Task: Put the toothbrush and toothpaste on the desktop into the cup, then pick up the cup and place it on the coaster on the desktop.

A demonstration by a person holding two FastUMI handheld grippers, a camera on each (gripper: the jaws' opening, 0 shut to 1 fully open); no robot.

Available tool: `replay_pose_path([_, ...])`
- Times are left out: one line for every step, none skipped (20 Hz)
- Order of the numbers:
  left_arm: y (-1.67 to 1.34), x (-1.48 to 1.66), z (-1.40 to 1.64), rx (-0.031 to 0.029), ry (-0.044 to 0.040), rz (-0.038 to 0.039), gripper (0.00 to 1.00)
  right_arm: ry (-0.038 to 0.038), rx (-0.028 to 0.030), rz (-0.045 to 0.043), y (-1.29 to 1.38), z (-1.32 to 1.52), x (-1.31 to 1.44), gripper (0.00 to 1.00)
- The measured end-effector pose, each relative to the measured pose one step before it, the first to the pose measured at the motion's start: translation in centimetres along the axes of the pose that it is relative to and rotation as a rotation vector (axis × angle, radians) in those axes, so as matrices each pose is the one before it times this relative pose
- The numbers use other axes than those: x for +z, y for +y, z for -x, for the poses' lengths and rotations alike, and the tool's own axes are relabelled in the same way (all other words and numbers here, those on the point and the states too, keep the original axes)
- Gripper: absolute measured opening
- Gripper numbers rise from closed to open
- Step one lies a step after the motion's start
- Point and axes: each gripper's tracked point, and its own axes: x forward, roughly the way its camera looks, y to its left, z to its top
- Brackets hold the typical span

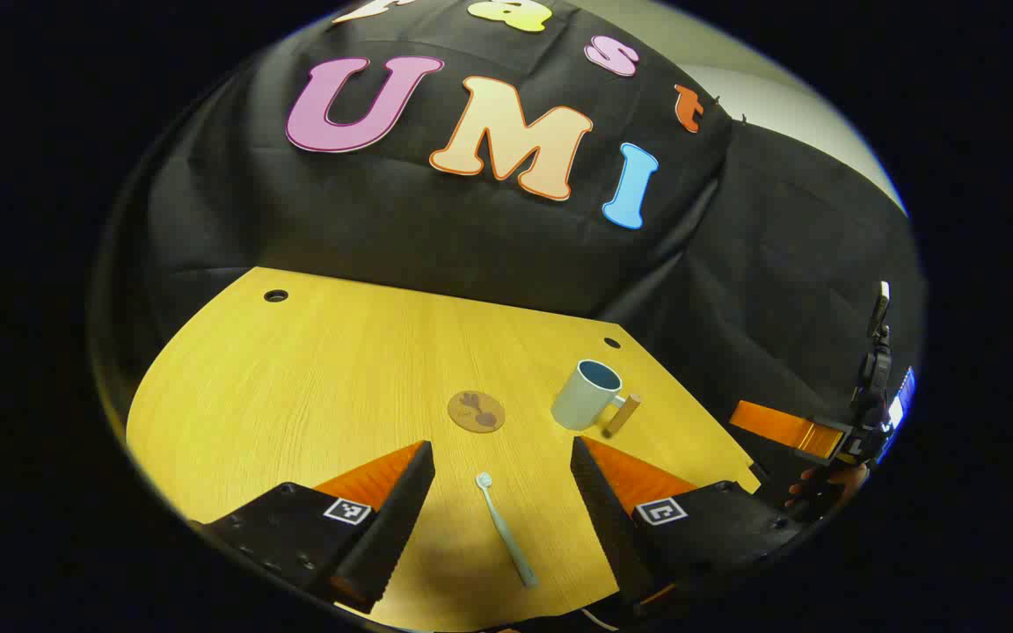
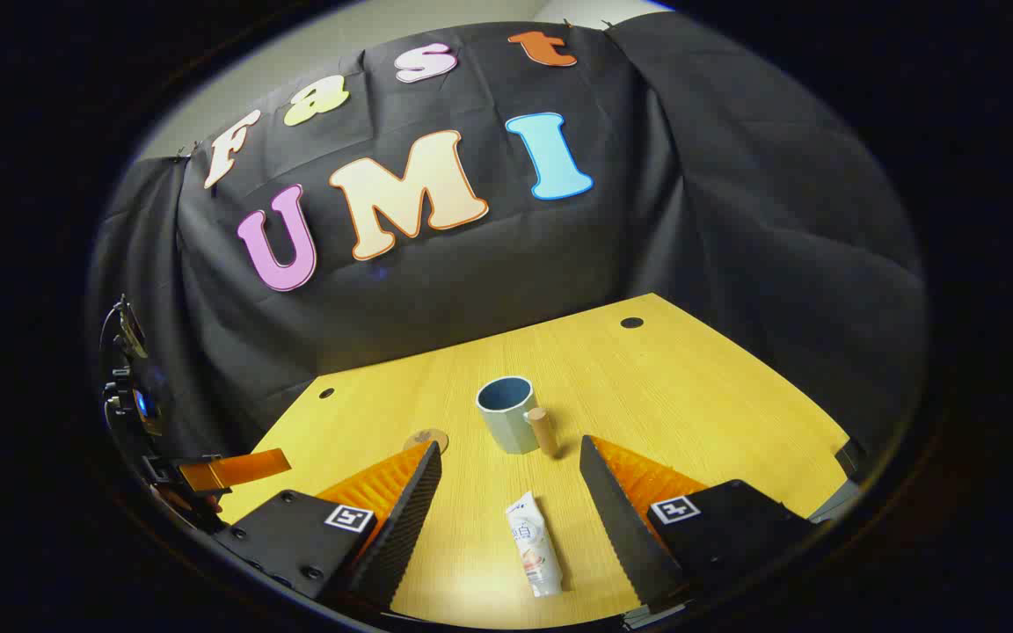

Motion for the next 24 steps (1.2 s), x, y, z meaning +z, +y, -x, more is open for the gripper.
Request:
replay_pose_path([-0.085,0.02,-0.111,0.00129,0.00074,0.00169,0.93,0.00326,0.00087,-0.00244,0.015,-0.138,0.03,0.98])
replay_pose_path([-0.05,0.072,-0.089,0.00106,-0.00053,0.00211,0.93,0.00492,0.00182,-0.00106,0.005,-0.106,-0.111,0.98])
replay_pose_path([-0.174,0.098,-0.121,0.00243,0.00074,0.00069,0.93,0.00458,0.00164,0.00124,-0.1,0.023,-0.055,0.94])
replay_pose_path([-0.105,-0.106,-0.176,0.00335,0.0012,-0.00083,0.93,0.00496,0.00176,0.00384,-0.032,-0.101,0.02,0.98])
replay_pose_path([0.04,0.052,-0.064,0.00464,-0.00214,-0.00033,0.93,0.00591,0.00126,0.00484,-0.087,0.055,-0.229,0.98])
replay_pose_path([-0.149,0.064,-0.256,0.00487,0.00023,0.00068,0.93,0.00731,0.00289,0.00395,0.009,-0.064,-0.038,0.98])
replay_pose_path([-0.119,0.109,-0.166,0.00391,0.00225,-0.00191,0.93,0.00607,0.00402,0.00197,0.102,-0.051,0.044,0.98])
replay_pose_path([0.217,-0.123,0.004,0.00558,0.00056,-0.00537,0.93,0.00383,0.00449,0.00186,0.058,0.056,0.169,0.98])
replay_pose_path([0.075,0.033,-0.048,0.0045,-0.00098,-0.00413,0.93,0.00335,0.00465,0.00269,0.083,-0.157,-0.042,0.98])
replay_pose_path([0.04,0.051,-0.072,-0.00027,-0.00126,-0.00098,0.93,0.00424,0.00276,0.00323,0.084,-0.202,0.032,0.98])
replay_pose_path([0.03,0.018,-0.002,-0.00266,0.00112,0.00123,0.93,0.004,0.00143,0.00304,-0.001,0.011,-0.034,0.98])
replay_pose_path([-0.077,-0.015,-0.067,-0.00271,0.00143,0.00032,0.93,0.00388,0.00115,0.00149,0.073,-0.103,-0.02,0.98])
replay_pose_path([0.056,-0.012,0.015,-0.00016,0.0024,-0.0014,0.93,0.00245,0.00132,0.00135,0.071,-0.073,0.02,0.98])
replay_pose_path([0.053,-0.075,-0.058,0.0001,0.00247,-0.00195,0.93,0.00088,-0.00116,0.00118,0.021,0.058,-0.024,0.98])
replay_pose_path([0.053,0.073,0.04,-0.00005,0.00132,-0.0002,0.93,0.00282,-0.00166,0.00169,0.055,-0.062,-0.097,0.98])
replay_pose_path([0.136,-0.222,-0.01,-0.0004,0.00112,0.00197,0.93,0.00705,-0.00218,0.00234,-0.029,-0.014,-0.15,0.98])
replay_pose_path([0.09,-0.087,0.032,-0.00061,0.00173,0.00394,0.93,0.01041,-0.00356,0.00338,-0.11,-0.005,-0.365,0.98])
replay_pose_path([0.062,0.056,-0.071,-0.00122,0.00328,0.0035,0.93,0.01346,-0.00348,0.0062,0.021,0.015,-0.422,0.98])
replay_pose_path([0.082,-0.016,0.082,0.0006,0.00341,0.00257,0.93,0.01276,-0.00256,0.0091,-0.005,0.042,-0.317,0.98])
replay_pose_path([0.157,-0.313,-0.012,0.00211,0.00135,0.00212,0.93,0.01325,-0.00391,0.01206,-0.001,-0.093,-0.225,0.98])
replay_pose_path([0.152,-0.086,0.106,0.00177,0.00303,0.00228,0.93,0.01517,-0.00277,0.01339,0.031,-0.051,-0.387,0.98])
replay_pose_path([0.107,-0.04,0.059,0.00062,0.00158,0.0035,0.93,0.01652,-0.00346,0.01515,-0.001,-0.018,-0.407,0.98])
replay_pose_path([0.124,-0.114,0.18,-0.00344,0.00589,-0.00063,0.93,0.01901,-0.01006,0.01753,-0.215,-0.116,-0.462,0.98])
replay_pose_path([0.042,-0.098,-0.016,0.00086,0.00091,-0.00519,0.93,0.01587,-0.00147,0.01809,0.046,-0.069,-0.349,0.98])
